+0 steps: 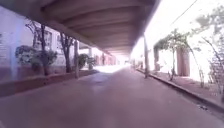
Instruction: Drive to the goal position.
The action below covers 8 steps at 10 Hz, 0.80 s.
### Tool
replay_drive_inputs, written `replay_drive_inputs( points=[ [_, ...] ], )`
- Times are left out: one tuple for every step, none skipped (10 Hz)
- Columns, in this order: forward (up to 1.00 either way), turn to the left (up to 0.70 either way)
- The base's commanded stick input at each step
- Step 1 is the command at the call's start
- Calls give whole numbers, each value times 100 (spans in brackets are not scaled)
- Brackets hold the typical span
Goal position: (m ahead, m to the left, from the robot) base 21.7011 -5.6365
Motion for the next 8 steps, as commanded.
replay_drive_inputs(
  points=[
    [85, 0],
    [85, 0],
    [85, 0],
    [85, 0],
    [85, 0],
    [85, 0],
    [85, 0],
    [85, 0]
  ],
)
